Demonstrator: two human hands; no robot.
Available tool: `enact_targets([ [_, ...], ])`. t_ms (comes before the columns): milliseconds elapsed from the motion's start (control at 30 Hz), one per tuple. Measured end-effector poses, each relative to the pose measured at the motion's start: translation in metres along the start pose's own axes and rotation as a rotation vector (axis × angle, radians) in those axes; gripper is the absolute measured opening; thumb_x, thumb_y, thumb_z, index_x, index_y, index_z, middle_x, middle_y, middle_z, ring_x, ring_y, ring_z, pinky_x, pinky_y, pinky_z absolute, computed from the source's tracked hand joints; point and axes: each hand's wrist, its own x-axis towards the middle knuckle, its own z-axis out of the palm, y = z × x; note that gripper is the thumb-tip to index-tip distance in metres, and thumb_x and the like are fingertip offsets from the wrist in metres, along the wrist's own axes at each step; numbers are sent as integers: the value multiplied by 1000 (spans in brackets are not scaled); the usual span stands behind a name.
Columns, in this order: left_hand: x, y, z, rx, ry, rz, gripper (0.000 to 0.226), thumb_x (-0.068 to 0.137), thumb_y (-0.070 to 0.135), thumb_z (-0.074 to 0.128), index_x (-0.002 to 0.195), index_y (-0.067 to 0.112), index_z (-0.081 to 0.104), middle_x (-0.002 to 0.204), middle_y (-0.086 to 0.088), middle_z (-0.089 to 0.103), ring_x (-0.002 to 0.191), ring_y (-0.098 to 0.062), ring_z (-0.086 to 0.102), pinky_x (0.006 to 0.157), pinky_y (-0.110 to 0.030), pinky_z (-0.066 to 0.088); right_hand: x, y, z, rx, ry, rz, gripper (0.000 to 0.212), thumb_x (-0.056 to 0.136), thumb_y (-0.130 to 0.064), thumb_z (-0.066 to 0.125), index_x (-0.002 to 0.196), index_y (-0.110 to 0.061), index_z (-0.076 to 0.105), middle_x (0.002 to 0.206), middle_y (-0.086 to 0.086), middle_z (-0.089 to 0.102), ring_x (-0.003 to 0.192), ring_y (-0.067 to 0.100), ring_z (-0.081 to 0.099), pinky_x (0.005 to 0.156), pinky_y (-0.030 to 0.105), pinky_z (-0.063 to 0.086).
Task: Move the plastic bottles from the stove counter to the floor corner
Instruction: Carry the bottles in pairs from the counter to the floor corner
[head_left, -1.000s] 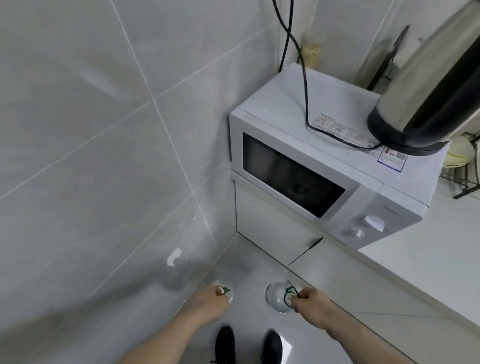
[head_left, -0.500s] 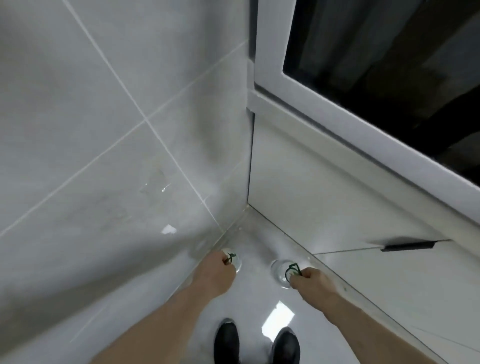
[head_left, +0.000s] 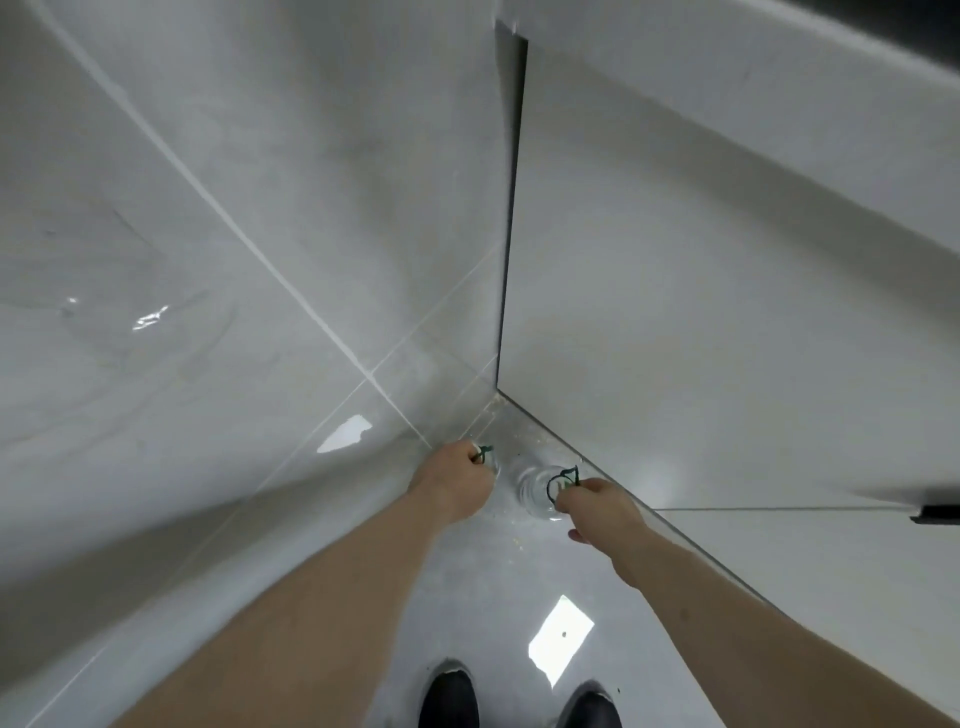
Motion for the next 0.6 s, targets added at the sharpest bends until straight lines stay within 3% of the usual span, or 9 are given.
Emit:
enact_targets([
  [133,20,12,-4,-16,7,17,13,84,15,46,86,16,59,86,-2,59,82,-26,57,65,-30,42,16,-11,10,98,-8,-22,25,89,-10,61,112,-4,68,97,4,62,79,16,61,101,51,55],
  [333,38,26,-7,-44,32,71,11,83,15,45,80,17,55,83,-1,60,73,-20,55,54,-30,34,34,-25,18,277,-44,-66,35,90,-6,62,125,-4,65,123,6,60,88,11,59,94,35,59],
  [500,41,29,-6,-38,61,107,18,84,15,42,88,17,59,90,-3,63,85,-27,60,70,-37,48,41,-22,15,418,-20,-64,26,88,1,58,109,-5,73,113,3,71,101,15,63,85,32,59],
  [600,43,32,-10,-20,39,120,18,85,14,42,91,15,59,91,-4,62,86,-27,59,72,-37,47,40,-18,16,446,-27,-57,29,88,5,56,106,-9,73,114,1,72,106,14,64,81,31,59],
])
